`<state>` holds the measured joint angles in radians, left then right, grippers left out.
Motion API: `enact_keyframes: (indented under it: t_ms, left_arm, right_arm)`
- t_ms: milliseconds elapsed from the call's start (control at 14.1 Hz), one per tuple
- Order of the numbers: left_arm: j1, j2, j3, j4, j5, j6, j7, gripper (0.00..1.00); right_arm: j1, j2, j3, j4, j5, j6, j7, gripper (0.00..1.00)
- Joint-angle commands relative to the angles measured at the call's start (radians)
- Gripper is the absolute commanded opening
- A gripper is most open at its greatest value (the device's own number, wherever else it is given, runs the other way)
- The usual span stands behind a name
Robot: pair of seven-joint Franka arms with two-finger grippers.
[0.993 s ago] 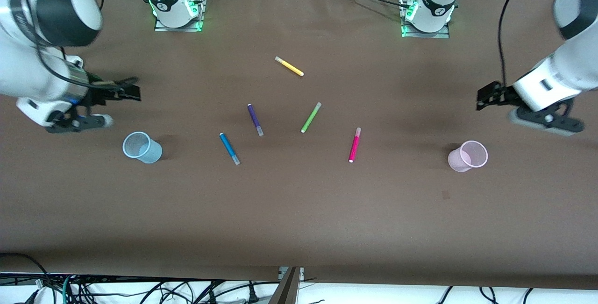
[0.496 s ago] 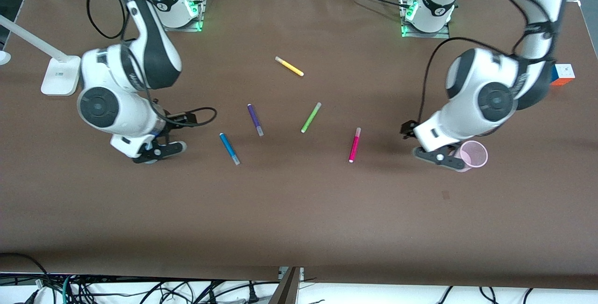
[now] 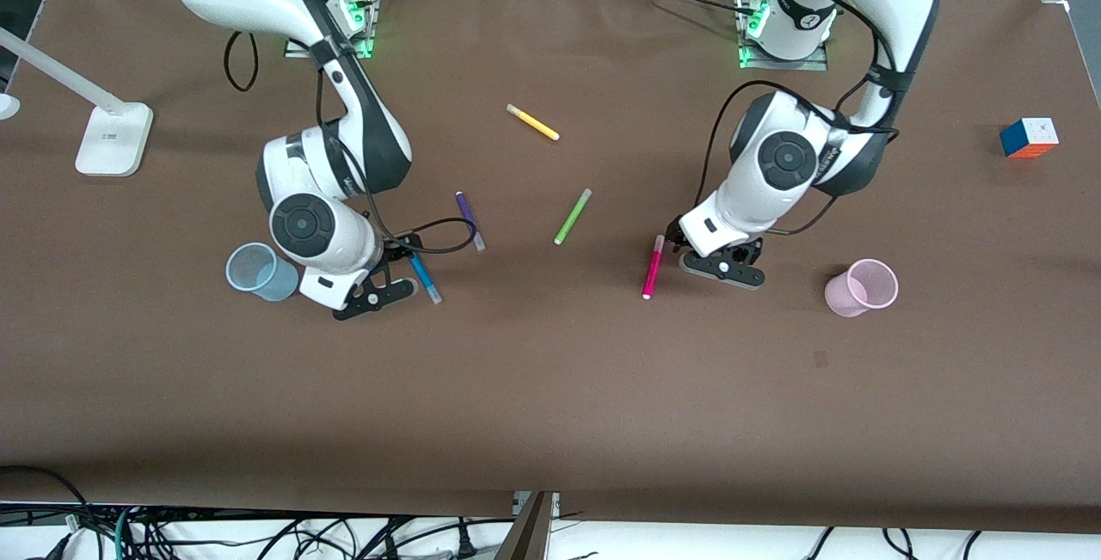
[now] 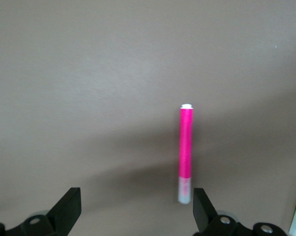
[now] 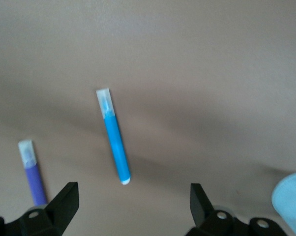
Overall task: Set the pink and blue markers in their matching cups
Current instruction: 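Reach the right gripper to the blue marker while the left gripper reaches the pink marker, then close the right gripper on the blue marker while the left gripper grasps the pink marker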
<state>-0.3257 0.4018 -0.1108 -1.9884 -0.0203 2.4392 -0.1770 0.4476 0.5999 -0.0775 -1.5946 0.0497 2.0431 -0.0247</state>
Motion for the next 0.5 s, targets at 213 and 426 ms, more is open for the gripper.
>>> enact_keyframes:
  t_ms: [213, 426]
  left_arm:
    - [-0.085, 0.107, 0.010, -0.010, -0.013, 0.145, -0.075, 1.00]
    - [-0.093, 0.118, 0.011, -0.013, -0.013, 0.155, -0.076, 1.00]
  right_arm:
    - [0.026, 0.104, 0.007, 0.019, 0.032, 0.190, -0.008, 1.00]
    - [0.026, 0.136, 0.025, 0.018, 0.033, 0.238, 0.002, 1.00]
